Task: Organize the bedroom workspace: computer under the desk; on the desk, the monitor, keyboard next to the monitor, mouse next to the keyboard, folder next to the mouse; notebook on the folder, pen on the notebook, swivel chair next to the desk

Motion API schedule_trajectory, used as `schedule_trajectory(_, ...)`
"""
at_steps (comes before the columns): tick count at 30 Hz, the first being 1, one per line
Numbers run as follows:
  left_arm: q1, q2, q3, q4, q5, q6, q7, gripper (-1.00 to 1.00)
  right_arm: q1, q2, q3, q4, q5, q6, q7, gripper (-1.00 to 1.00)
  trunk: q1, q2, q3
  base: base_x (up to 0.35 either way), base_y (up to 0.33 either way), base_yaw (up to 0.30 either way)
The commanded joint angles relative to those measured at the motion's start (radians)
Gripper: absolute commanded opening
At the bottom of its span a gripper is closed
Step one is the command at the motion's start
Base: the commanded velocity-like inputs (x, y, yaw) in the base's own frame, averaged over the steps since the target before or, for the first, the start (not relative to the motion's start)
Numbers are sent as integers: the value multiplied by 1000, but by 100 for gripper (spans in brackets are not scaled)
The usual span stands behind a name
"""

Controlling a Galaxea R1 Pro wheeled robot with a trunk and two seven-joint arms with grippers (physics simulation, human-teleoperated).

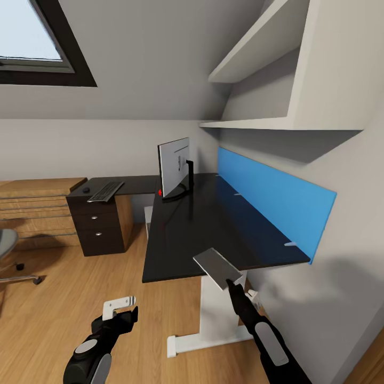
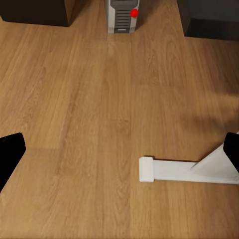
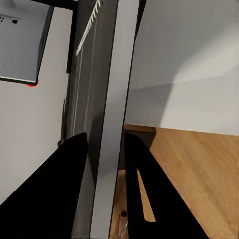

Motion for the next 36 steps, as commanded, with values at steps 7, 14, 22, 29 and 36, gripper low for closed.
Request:
schedule_trajectory(7,-1,0,-1,-1,11,3,9,100,0,1,-5,0,-9,10,6,-100,0,-1,-1,0,0,0)
schedule_trajectory(14,-1,-1,-1,-2,11,3,9,100,0,1,-5,-2,-9,10,7,-100,-8,13,5,0,0,0)
schedule_trajectory(22,-1,-1,-1,-2,11,3,9,100,0,4,-1,-8,-10,10,10,-100,-38,69,30,0,0,0)
schedule_trajectory(29,-1,-1,-1,-1,10,3,9,100,4,22,0,-75,-10,9,10,-100,-65,118,52,0,0,0)
schedule_trajectory(36,-1,0,-1,-1,10,4,9,100,27,36,0,-153,-10,9,9,-100,-88,160,71,0,0,0)
